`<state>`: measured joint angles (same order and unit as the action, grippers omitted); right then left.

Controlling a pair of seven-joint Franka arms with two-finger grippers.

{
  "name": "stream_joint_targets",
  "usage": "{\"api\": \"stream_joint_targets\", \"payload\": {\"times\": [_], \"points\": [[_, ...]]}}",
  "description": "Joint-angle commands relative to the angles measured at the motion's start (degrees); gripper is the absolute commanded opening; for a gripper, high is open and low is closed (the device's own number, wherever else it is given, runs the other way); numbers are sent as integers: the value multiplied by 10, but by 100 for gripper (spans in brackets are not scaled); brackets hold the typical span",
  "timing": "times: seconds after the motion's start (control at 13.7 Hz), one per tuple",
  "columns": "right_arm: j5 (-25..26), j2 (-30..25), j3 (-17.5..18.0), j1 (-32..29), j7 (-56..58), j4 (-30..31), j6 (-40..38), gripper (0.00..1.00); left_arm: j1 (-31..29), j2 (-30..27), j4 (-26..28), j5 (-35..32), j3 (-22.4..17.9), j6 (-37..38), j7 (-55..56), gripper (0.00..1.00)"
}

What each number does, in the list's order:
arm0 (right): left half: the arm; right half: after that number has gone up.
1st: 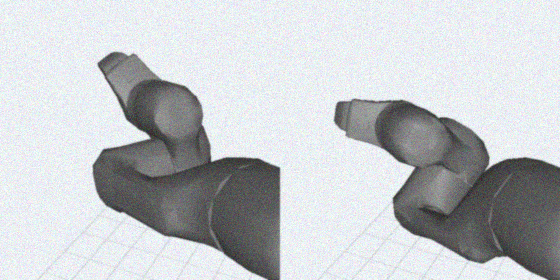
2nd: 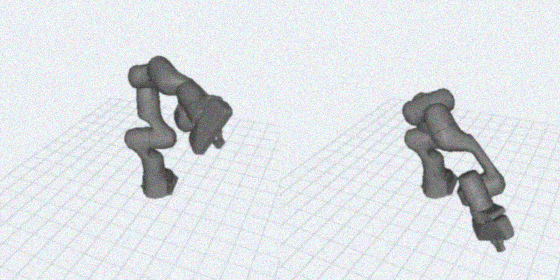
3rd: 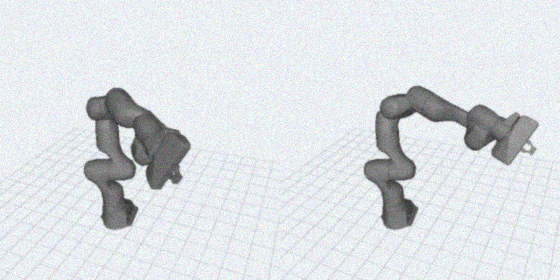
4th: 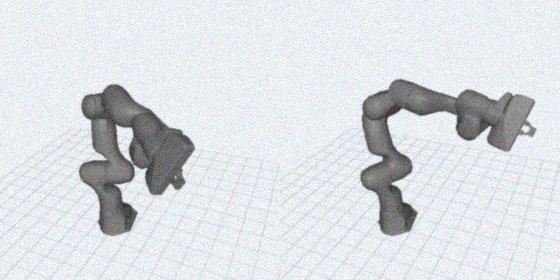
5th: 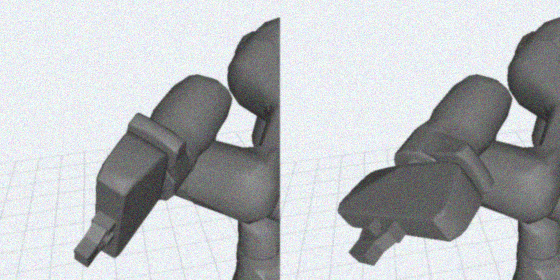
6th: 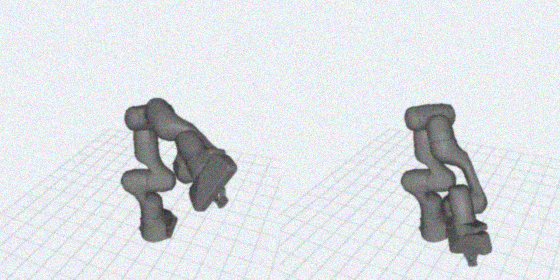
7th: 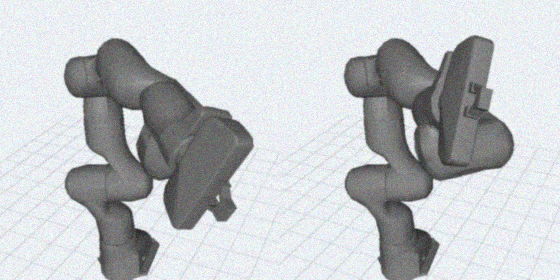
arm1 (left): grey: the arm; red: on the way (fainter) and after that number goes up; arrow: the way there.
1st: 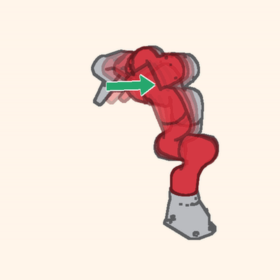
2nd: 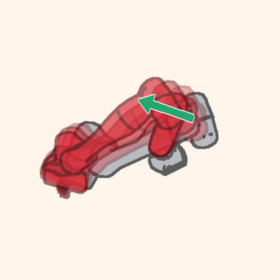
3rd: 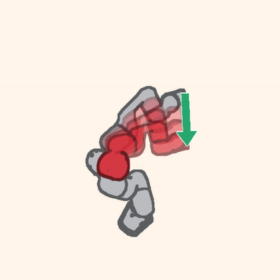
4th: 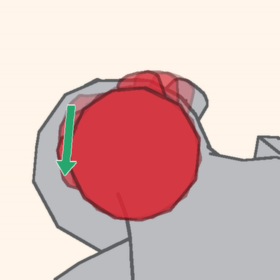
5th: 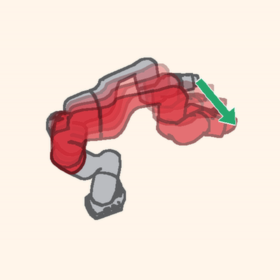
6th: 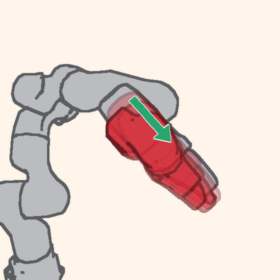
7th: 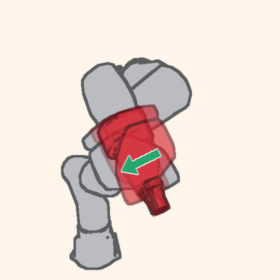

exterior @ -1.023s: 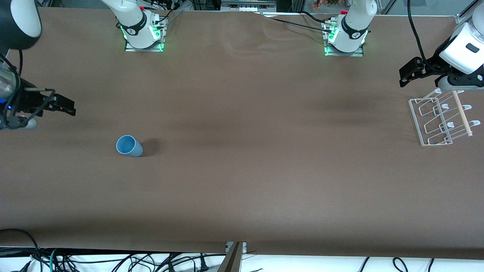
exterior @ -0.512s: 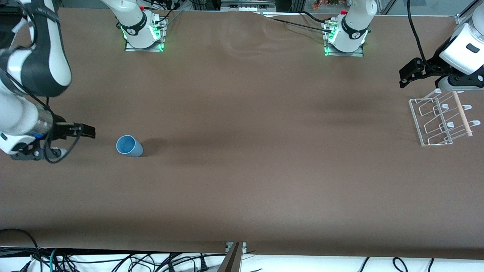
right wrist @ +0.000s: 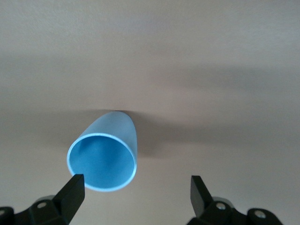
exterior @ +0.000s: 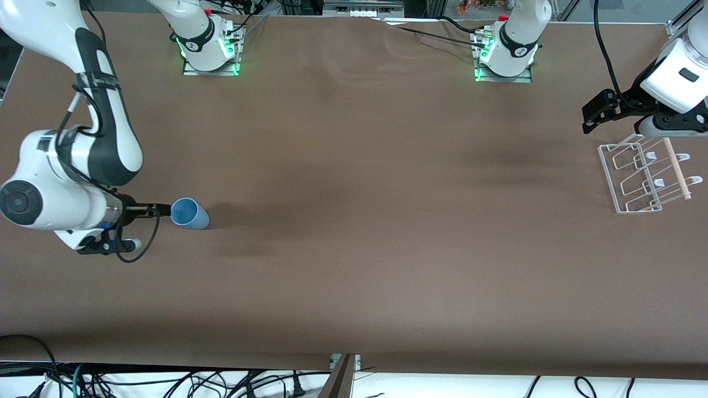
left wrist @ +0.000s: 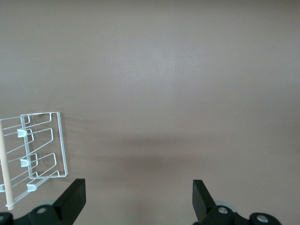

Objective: Transfer cup to left arm and place on rack
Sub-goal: 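Close the right gripper on the blue cup's rim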

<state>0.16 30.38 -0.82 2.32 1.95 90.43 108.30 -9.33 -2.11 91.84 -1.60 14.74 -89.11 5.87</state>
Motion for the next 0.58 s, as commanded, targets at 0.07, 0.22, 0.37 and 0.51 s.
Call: {"api": "stream_joint_targets", "payload": {"times": [0.07,0.22,0.37,0.51], "points": [[-10,-15,-3,7,-4,63,43,100,-3,3,-9,11,5,0,-11,100],[-10,-15,-3,8,-4,82,63,100,1,3,-10,11,7,0,-9,100],[-10,-14,-4,8,-4,96,85,100,1,1,-10,10,12,3,-10,100],[-10,-12,-4,8,-4,109,109,99,0,2,-10,9,12,3,-12,100]]}}
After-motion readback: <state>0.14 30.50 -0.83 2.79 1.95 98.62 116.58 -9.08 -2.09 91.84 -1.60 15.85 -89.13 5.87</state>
